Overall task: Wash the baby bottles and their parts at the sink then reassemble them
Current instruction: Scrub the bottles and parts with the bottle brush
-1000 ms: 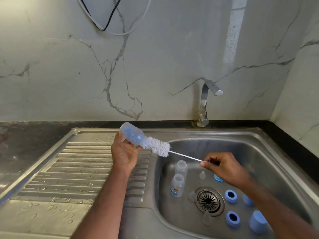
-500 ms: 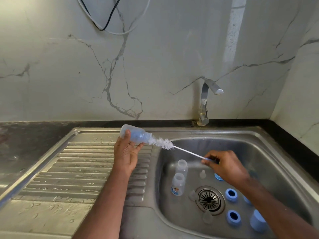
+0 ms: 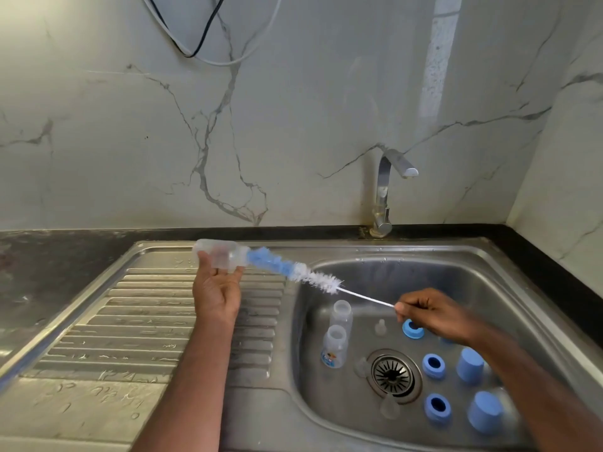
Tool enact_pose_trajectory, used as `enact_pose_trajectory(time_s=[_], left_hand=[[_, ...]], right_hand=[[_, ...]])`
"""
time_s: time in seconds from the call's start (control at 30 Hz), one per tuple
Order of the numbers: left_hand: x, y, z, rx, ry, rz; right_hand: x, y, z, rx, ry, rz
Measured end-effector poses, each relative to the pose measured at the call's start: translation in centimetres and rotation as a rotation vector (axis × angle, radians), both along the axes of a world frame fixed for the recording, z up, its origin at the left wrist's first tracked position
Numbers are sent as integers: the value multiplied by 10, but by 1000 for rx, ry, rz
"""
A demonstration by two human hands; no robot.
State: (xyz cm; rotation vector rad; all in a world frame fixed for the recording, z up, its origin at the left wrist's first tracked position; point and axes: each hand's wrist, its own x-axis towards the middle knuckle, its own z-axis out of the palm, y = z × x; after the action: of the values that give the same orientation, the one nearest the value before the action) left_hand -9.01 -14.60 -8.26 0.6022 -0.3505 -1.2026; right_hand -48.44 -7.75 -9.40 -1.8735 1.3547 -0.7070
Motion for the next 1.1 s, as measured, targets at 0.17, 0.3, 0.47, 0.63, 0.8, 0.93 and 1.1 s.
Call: enact_pose_trajectory(time_s=[0.17,0.3,0.47,0.63,0.8,0.93,1.1], left_hand=[[-4,-2,-6,73,-69,-36],[-51,5,-1,-104,-213,-367],[-96,22,-7,-201,-238,-604],[-91,18,-3,-235,-135,-545],[-94,17,-8,-184,-101,-612],[-109,22,-7,-119,-177,-637],[-88,13,-2,-227,-168,-576]], right_hand=[[-22,12,5,-130,-43,-113],[8,12,3,-205,20,-74],[27,3,-3,-265,52,-167],[19,6,2,-210,29,-89],[27,7,-4,-233,86,-120],[44,0,-5,-281,68,-167],[11,18,7,-114,-58,11]])
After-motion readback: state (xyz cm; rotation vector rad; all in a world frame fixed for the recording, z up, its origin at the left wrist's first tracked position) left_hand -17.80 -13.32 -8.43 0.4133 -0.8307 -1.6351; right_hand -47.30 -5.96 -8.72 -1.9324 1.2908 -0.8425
